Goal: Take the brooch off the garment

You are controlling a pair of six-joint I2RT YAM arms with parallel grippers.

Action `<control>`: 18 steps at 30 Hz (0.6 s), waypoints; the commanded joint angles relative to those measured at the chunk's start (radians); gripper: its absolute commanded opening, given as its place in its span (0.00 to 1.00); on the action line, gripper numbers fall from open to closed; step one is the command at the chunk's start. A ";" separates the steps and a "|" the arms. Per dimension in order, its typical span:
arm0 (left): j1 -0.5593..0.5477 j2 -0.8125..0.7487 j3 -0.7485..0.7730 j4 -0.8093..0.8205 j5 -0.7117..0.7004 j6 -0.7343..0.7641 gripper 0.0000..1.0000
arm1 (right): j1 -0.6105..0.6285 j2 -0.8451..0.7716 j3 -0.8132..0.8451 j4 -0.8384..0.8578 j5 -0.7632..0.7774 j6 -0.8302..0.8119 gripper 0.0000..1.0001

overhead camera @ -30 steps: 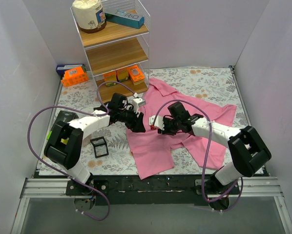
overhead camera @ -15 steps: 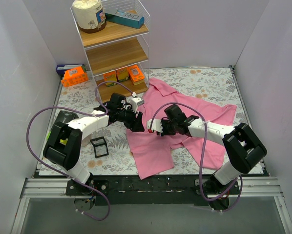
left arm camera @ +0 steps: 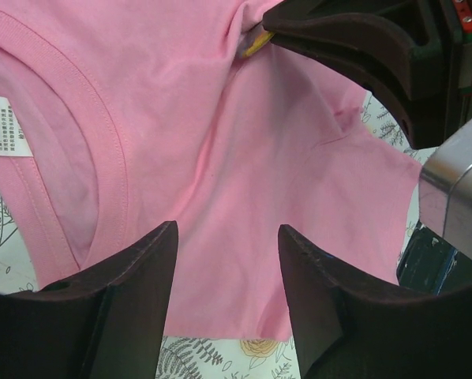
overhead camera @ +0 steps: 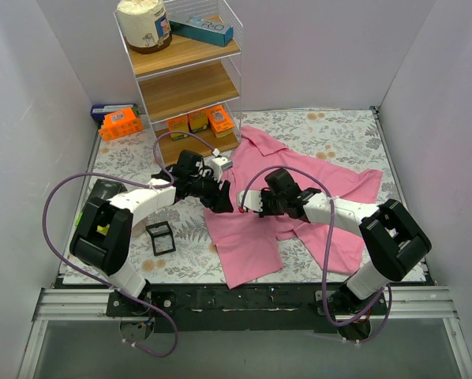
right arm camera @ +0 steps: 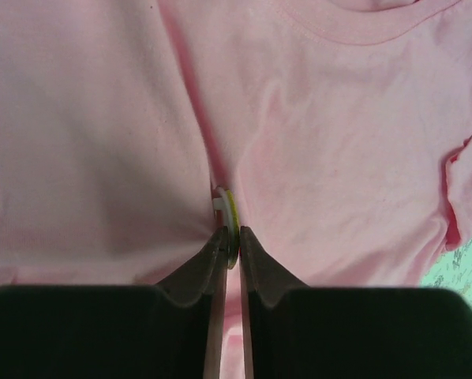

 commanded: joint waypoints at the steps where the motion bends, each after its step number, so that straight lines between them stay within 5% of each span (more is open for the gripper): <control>1: 0.004 -0.043 0.000 0.030 0.007 -0.004 0.53 | 0.002 -0.013 -0.006 0.038 0.033 0.016 0.16; 18: 0.009 -0.051 -0.011 0.044 0.042 0.004 0.53 | -0.024 0.005 0.034 -0.028 -0.073 0.100 0.01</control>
